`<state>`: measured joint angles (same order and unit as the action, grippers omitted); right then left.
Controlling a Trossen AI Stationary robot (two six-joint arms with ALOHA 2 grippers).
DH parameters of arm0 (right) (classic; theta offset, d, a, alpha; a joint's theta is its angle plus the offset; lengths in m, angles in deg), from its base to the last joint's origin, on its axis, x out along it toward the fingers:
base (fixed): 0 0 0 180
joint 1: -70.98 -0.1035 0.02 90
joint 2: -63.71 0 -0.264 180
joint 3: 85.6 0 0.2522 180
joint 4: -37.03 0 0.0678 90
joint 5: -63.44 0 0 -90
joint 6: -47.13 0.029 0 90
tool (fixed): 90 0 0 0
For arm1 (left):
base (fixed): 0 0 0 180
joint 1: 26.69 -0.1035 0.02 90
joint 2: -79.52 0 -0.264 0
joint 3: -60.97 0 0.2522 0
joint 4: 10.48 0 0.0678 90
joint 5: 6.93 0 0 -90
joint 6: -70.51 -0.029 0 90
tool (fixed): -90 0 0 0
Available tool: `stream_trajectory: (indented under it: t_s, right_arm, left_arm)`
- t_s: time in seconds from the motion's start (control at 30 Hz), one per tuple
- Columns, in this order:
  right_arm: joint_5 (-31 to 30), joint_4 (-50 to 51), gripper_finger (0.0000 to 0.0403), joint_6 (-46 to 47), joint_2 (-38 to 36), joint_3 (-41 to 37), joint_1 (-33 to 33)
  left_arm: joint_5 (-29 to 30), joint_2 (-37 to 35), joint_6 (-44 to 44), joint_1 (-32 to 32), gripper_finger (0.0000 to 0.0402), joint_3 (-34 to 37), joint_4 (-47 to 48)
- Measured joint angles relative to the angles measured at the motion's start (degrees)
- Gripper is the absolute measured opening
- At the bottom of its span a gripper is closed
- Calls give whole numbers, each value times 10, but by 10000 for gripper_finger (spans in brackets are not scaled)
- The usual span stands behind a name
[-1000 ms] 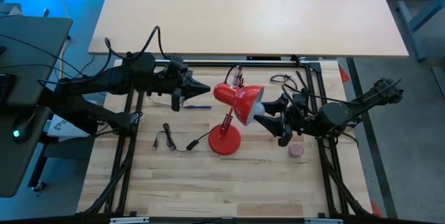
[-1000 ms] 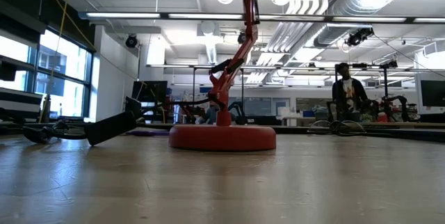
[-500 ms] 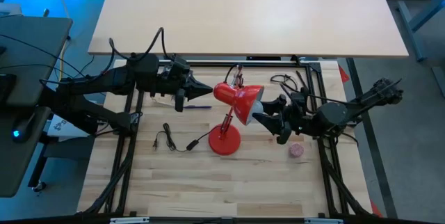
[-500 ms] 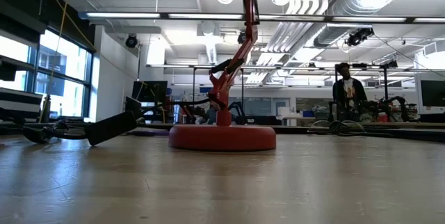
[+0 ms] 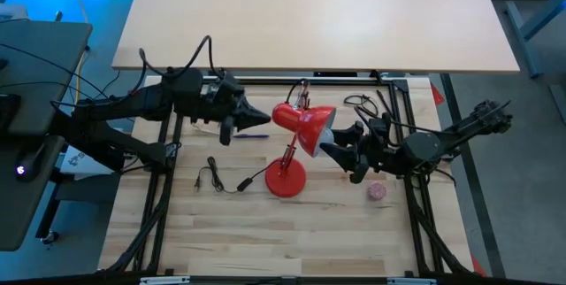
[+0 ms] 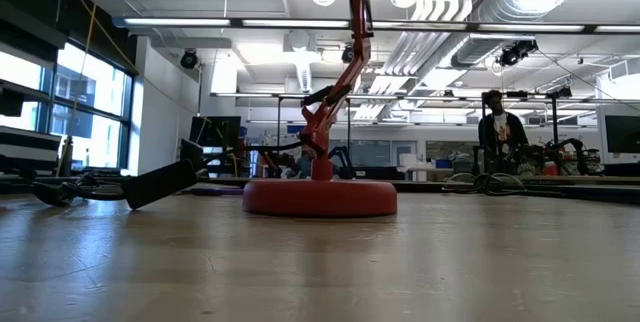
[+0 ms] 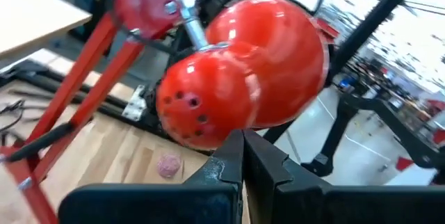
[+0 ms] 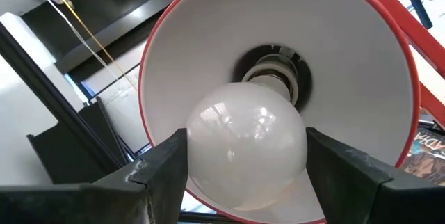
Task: Screw lightbulb
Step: Insert the lightbulb on the lamp
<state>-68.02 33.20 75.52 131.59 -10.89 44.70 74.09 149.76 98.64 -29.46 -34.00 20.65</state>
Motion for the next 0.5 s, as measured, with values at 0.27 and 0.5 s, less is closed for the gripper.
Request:
stream_trajectory:
  t_s: [0.27, 0.5]
  right_arm:
    - [11, 7, 250, -4, 0, 0, 0]
    - [19, 13, 250, -15, 0, 0, 0]
  left_arm:
    - [-79, -8, -34, -52, 0, 0, 15]
    - [-225, -8, -47, -152, 0, 0, 16]
